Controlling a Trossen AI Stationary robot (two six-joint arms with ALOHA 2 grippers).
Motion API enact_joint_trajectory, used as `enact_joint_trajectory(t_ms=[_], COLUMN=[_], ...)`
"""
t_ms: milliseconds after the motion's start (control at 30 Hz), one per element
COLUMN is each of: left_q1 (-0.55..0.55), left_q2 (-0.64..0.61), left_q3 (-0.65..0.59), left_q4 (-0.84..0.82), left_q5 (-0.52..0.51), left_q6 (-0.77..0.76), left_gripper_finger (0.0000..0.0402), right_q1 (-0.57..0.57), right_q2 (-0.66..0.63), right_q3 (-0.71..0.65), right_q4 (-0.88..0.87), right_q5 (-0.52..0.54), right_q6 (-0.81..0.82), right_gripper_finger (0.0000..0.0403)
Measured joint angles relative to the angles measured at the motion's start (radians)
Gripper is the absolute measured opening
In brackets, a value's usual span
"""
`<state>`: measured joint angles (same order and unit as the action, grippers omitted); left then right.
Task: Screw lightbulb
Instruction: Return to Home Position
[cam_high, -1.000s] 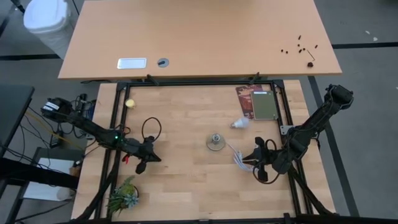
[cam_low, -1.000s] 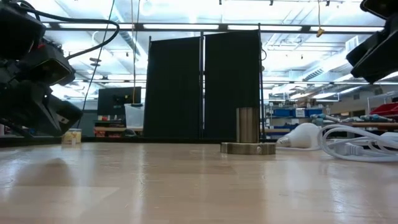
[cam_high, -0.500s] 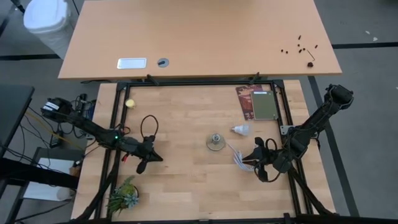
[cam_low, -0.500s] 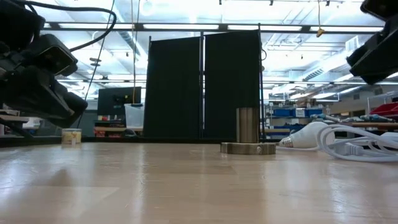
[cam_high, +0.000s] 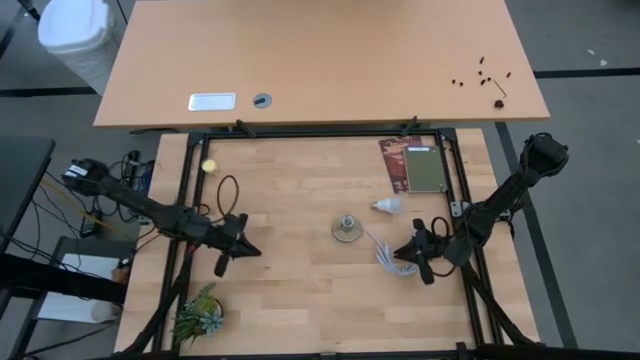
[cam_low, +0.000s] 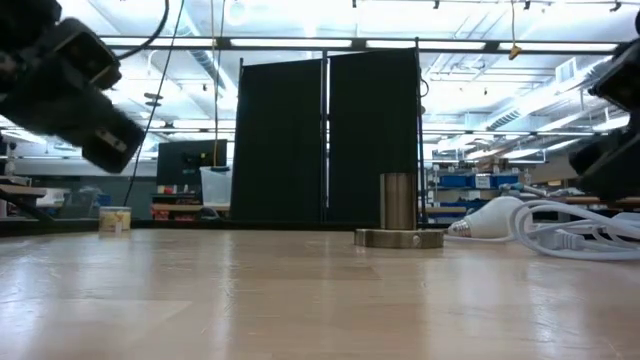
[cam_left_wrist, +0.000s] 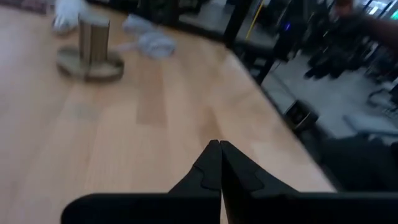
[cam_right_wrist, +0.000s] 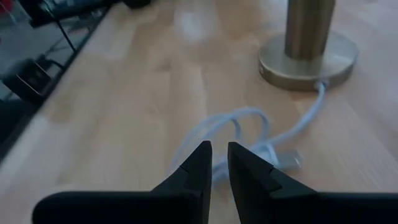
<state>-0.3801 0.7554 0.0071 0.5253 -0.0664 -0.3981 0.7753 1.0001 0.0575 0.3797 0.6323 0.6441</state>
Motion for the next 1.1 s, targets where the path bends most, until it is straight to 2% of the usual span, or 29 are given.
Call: enact_joint_trajectory(t_ms=[233,567,800,1100], left_q1=[0.000,0.000,0.000,0.000], left_q2=[-0.173,-0.366,-0.500,-0.646], left_q3=[0.000,0.000,0.000,0.000], left_q4=[-0.002,-0.074,-0.246,-0.419], left_q5=[0.000,0.000,-0.001,-0.001], left_q6=[0.000,0.000,0.000,0.000], left_gripper_finger=[0.0004,0.0004,0.0004,0.0004], right_q1=[0.000,0.000,0.000,-0.001], right_q2=[-0.030,-0.251,-0.459,-0.619], right_q3=[-0.052,-0.052,-0.052,-0.052], right_q4=[-0.034,-0.082,-0.082,-0.102], right_q5=[-0.001,-0.002,-0.002,-0.003], right_q6=[0.000,0.000,0.000,0.000], right_gripper_finger=[0.0063,0.0063,0.0062,0.0062])
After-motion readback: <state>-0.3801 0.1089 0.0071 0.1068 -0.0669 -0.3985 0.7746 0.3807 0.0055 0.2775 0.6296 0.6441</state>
